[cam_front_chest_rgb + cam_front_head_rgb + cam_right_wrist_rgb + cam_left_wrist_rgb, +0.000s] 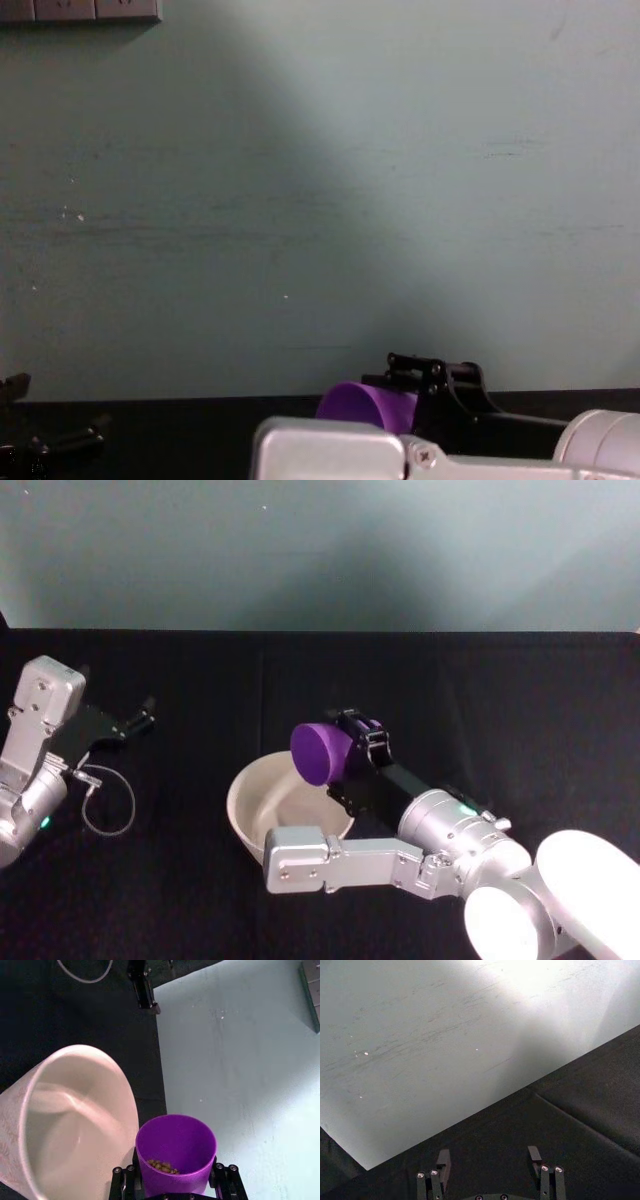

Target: Pick up the cup and pour the mung beans from the cup into the bowl.

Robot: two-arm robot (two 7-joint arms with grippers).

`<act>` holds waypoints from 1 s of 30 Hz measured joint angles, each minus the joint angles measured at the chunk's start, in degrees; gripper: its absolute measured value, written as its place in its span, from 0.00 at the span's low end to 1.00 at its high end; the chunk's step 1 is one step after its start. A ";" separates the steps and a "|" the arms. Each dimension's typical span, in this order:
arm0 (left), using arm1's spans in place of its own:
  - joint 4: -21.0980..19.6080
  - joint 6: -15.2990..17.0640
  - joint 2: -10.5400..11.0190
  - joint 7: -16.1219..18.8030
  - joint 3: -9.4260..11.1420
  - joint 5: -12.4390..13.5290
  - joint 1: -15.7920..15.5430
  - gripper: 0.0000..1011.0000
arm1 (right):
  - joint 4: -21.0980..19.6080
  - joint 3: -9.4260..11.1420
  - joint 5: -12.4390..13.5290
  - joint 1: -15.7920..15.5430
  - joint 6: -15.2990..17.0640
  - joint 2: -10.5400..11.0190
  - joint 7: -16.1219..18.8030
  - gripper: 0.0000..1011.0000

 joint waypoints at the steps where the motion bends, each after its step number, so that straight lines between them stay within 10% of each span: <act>1: 0.00 0.00 0.00 0.00 0.00 0.00 0.00 0.99 | -0.03 -0.13 -0.71 -0.02 0.04 -0.04 0.07 0.72; 30: 0.00 0.00 0.00 0.00 0.00 0.00 0.00 0.99 | -0.52 -2.84 -11.11 0.18 0.27 -0.01 1.70 0.72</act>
